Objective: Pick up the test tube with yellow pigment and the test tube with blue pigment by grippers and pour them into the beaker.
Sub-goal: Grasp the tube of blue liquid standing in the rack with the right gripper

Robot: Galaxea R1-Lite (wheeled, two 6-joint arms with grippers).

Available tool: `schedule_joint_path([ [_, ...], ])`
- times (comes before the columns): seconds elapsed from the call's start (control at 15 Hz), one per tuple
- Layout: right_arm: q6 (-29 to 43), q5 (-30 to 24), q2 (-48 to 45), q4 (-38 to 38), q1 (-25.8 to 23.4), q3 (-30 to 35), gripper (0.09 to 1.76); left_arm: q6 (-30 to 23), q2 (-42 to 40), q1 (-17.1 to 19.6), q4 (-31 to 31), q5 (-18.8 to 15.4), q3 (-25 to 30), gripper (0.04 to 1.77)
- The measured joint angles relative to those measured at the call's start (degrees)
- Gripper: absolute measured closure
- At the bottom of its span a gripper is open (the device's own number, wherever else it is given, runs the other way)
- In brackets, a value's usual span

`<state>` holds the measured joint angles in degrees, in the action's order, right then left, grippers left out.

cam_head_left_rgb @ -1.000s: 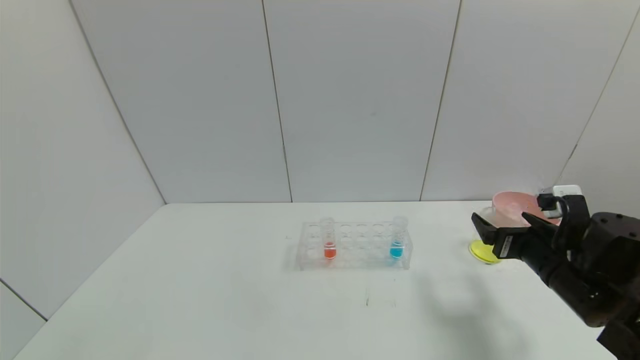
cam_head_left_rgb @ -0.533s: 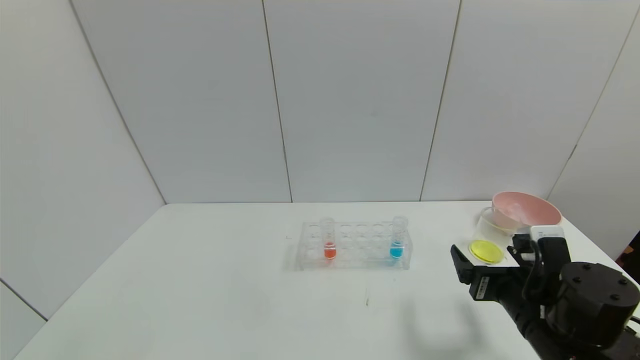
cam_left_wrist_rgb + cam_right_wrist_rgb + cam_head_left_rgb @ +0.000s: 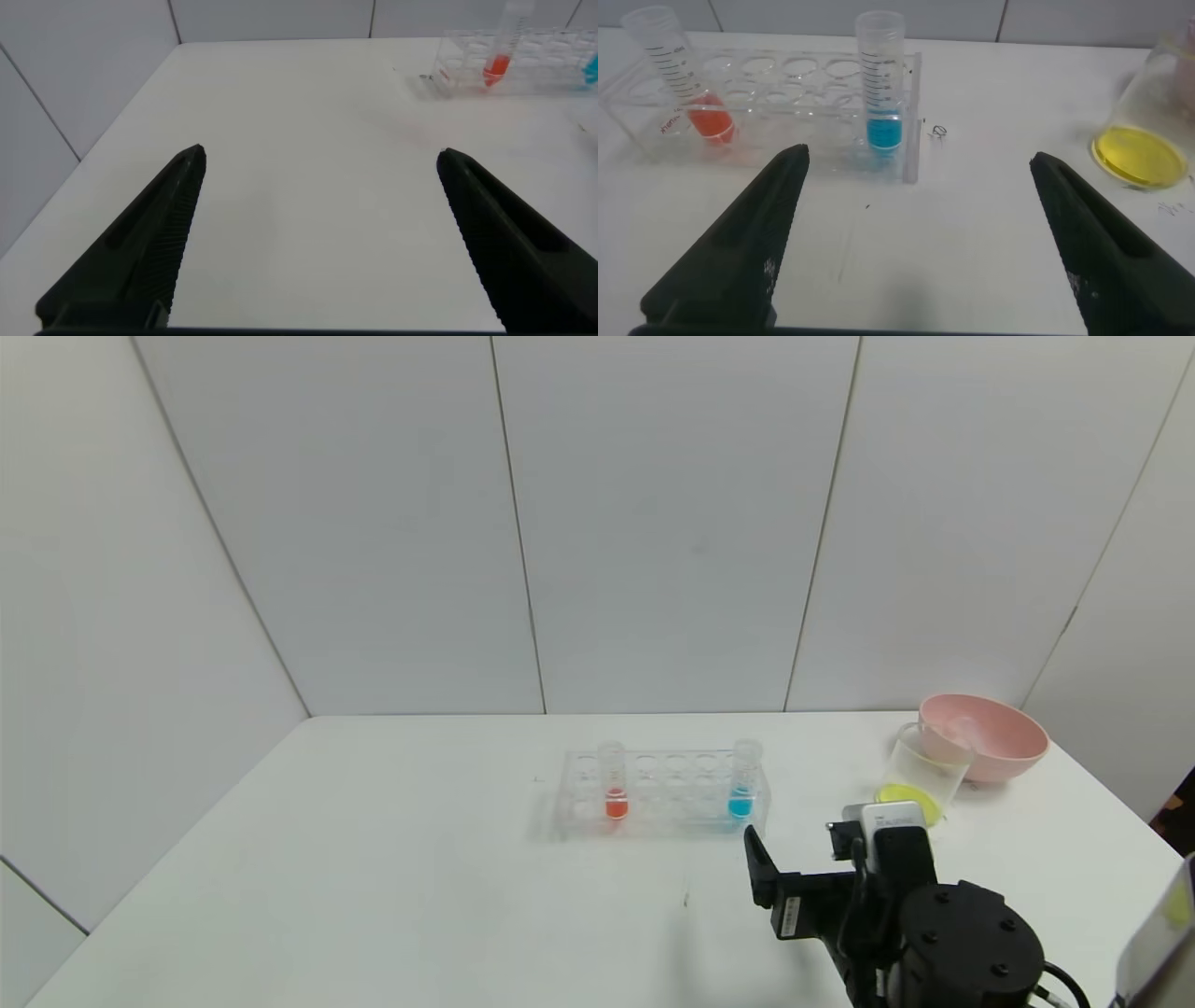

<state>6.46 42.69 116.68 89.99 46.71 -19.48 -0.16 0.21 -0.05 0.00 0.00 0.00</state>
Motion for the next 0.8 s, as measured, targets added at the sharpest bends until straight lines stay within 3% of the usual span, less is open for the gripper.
schedule_joint_path([
  [0.4, -0.5, 0.3, 5.2, 0.0, 0.2, -6.6, 0.15, 0.0, 0.0, 0.0, 0.0, 0.0, 0.0, 0.05],
  [0.8, -2.7, -3.9, 7.3, 0.0, -3.6, -11.2, 0.15, 0.0, 0.0, 0.0, 0.0, 0.0, 0.0, 0.05],
])
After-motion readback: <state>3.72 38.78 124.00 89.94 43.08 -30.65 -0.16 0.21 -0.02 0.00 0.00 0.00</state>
